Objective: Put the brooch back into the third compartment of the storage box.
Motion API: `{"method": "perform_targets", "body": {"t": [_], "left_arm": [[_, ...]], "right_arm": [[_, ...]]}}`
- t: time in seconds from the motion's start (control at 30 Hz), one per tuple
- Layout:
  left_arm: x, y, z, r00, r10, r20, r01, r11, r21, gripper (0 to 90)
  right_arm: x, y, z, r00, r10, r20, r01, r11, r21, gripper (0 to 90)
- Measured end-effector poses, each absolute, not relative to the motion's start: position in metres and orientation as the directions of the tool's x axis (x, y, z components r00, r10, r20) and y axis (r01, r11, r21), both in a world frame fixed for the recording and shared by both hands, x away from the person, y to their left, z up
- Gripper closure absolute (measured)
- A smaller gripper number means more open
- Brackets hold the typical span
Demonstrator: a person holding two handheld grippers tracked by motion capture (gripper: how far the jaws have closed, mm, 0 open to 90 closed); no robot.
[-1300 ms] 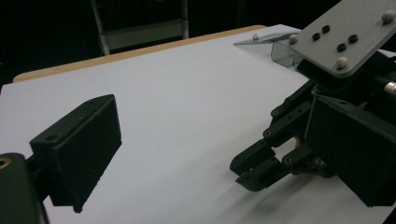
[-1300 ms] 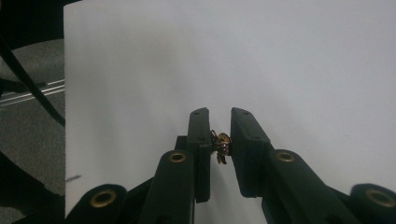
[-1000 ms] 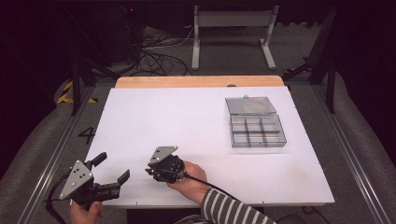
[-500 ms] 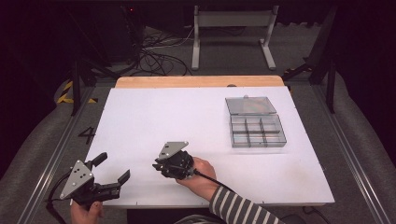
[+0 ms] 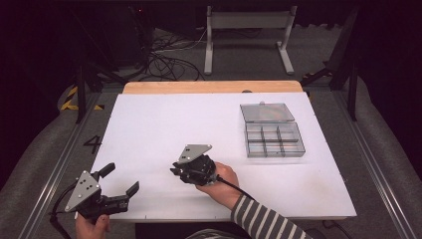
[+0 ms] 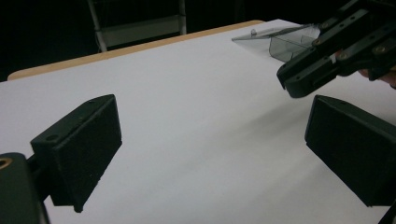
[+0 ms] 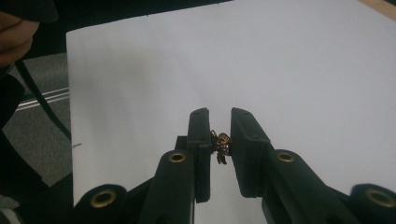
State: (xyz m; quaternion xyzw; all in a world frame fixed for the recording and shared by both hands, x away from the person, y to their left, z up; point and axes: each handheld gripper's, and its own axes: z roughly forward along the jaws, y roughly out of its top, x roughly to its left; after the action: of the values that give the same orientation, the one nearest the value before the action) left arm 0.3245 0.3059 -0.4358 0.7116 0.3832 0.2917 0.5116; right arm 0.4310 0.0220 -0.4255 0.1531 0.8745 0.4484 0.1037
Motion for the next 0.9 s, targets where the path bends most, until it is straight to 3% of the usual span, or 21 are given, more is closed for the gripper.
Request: {"method": "perform_targets", "body": {"t": [0.9], "left_arm": [[0.325, 0.304, -0.436, 0.540, 0.841, 0.021, 0.251, -0.185, 0.950, 4.8]], "right_arm": [[0.466, -0.063, -0.399, -0.842, 0.536, -0.058, 0.256, 0.492, 0.832, 79.2]]}}
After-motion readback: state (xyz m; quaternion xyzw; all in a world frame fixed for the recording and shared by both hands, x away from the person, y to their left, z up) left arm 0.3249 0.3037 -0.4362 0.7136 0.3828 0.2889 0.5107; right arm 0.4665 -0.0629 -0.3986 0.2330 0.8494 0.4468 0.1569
